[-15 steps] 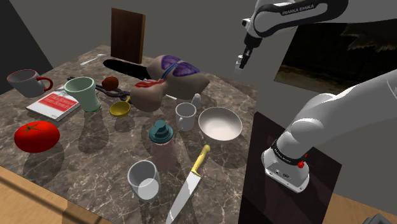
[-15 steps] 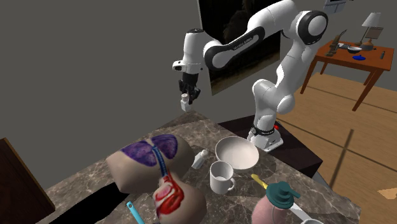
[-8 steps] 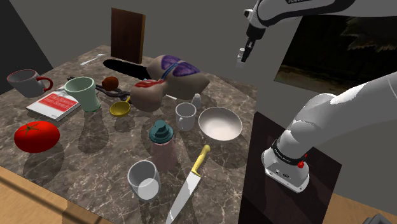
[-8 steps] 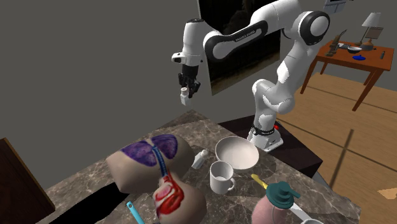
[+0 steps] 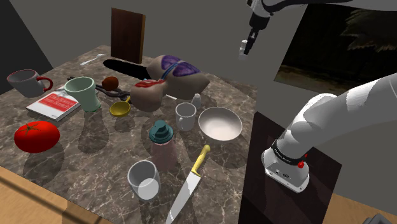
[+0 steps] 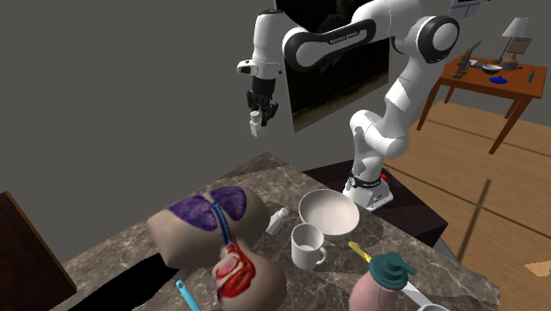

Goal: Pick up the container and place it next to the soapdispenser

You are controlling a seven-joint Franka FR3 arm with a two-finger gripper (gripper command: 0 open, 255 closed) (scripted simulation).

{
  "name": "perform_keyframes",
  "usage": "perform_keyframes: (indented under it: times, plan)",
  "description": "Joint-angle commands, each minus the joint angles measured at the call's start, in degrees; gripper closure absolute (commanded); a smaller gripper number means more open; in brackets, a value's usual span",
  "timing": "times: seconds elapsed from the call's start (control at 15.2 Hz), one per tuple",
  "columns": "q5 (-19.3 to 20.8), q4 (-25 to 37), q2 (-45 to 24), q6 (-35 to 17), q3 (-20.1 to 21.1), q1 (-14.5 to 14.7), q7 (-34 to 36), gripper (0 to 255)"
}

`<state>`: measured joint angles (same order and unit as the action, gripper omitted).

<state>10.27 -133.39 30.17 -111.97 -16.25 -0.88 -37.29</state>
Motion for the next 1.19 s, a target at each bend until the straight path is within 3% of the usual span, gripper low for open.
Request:
perform_keyframes:
  times: [0.0,1.12]
  plan:
    - [-0.1,1.5,0.1,1.6,0.2,0.1,-0.1,255]
    - [-1.4,15.5,-1.5,14.1,1.2,0.7,-0.9,255]
